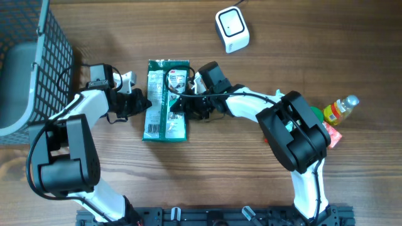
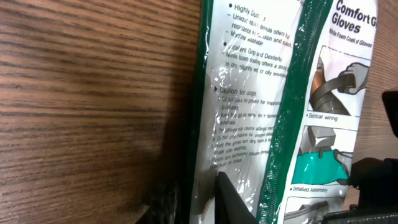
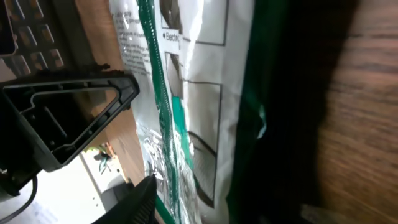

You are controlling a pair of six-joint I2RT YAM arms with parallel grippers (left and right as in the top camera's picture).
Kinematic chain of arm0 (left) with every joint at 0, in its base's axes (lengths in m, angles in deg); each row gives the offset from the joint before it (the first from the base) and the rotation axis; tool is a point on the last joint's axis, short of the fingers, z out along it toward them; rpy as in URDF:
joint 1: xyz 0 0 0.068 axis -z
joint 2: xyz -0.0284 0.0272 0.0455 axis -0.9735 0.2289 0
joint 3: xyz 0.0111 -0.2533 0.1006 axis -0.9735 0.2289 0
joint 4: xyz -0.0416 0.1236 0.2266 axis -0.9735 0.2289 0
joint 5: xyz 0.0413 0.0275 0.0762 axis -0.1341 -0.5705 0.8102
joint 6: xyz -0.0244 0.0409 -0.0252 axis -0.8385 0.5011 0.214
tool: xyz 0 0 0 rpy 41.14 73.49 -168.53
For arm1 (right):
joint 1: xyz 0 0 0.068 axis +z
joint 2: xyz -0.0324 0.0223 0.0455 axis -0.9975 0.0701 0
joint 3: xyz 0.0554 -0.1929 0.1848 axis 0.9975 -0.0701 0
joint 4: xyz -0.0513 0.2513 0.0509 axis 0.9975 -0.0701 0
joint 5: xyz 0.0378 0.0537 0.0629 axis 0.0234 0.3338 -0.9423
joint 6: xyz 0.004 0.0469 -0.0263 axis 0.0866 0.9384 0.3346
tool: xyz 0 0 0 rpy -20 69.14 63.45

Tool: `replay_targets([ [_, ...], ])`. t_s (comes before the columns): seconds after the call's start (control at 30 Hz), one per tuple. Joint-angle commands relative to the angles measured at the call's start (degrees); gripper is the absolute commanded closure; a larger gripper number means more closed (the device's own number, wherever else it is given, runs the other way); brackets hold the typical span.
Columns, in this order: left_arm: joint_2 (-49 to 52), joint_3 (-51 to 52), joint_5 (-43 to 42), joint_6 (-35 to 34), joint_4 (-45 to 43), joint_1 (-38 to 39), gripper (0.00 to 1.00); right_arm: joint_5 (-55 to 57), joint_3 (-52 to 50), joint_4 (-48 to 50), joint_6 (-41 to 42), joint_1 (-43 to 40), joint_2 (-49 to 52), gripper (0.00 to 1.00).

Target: Scan the item barcode

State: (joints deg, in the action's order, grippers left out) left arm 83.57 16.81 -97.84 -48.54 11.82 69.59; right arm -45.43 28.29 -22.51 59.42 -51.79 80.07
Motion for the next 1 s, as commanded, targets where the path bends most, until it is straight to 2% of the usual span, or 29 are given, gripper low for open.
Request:
replay_targets([
  [0.0, 1.7, 0.4, 1.9, -0.4, 0.4, 0.3, 0.88, 8.9, -2.5, -0.8, 1.0, 0.3, 4.0, 0.60],
  [0.2, 1.7, 0.4, 1.9, -1.4, 0.3, 0.3, 0.88, 8.5, -3.1, 0.0, 1.2, 0.6, 4.0, 0.59],
  [0.4, 1.7, 0.4, 1.9, -1.4, 0.3, 0.3, 0.88, 8.5, -3.7, 7.1, 4.1, 2.5, 4.0, 0.59],
  [0.6, 1.7, 0.4, 1.9, -1.4, 0.3, 0.3, 0.88, 10.8, -3.7, 9.9, 3.9, 5.1, 4.0, 0.62],
  [0.7, 1.7, 0.4, 1.9, -1.4, 0.3, 0.3, 0.88, 10.8, -3.7, 11.8, 1.3, 5.1, 4.0, 0.68],
  [0.77, 1.7, 0.4, 1.9, -1.4, 0.3, 0.3, 0.89, 12.4, -3.7, 12.1, 0.4, 5.1, 4.0, 0.88],
  [0.87, 1.7, 0.4, 1.9, -1.4, -0.2, 0.3, 0.89, 12.0, -3.7, 12.5, -7.3, 4.9, 4.0, 0.96],
  [0.97, 1.7, 0.4, 1.9, -1.9, -0.9, 0.3, 0.90, 10.8, -3.7, 9.7, -8.7, 4.7, 4.0, 0.96],
])
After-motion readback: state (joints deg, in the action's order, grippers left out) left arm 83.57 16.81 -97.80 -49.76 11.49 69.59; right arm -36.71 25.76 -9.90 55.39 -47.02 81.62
